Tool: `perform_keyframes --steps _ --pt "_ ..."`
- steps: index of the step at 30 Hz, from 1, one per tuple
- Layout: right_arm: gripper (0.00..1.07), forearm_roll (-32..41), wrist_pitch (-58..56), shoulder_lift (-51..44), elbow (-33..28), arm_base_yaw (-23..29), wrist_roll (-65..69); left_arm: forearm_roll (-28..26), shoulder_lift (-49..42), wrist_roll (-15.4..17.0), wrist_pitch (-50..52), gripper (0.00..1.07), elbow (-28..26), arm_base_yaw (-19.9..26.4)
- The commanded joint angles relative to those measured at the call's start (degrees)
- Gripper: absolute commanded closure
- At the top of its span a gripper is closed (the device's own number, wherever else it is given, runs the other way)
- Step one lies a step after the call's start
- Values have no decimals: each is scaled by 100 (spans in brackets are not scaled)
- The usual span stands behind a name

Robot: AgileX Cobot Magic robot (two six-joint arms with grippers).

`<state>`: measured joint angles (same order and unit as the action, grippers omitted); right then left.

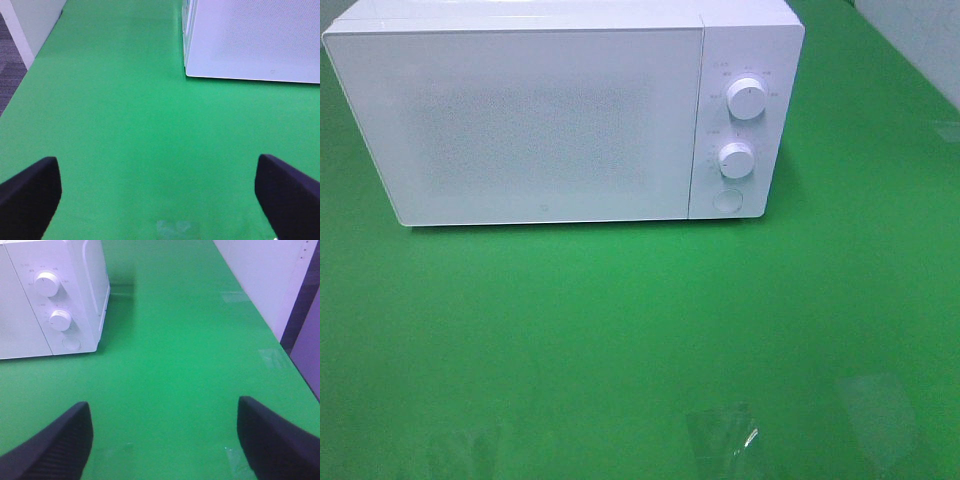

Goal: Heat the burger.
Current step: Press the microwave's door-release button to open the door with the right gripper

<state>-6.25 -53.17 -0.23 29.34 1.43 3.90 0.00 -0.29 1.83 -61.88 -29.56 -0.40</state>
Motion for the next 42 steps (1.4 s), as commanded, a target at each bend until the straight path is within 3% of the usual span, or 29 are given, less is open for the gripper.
perform_keyframes --steps 1,28,32,42 --pt "31 46 -195 -155 -126 -69 6 0 -86 -17 80 5 0 17" --pt "31 57 -183 -149 11 -69 -23 0 -80 -17 80 5 0 17" --pt "31 57 92 327 361 -69 -92 0 -80 -17 80 5 0 17" --pt "31 57 1324 1157 304 -69 -92 0 -80 -17 80 5 0 17"
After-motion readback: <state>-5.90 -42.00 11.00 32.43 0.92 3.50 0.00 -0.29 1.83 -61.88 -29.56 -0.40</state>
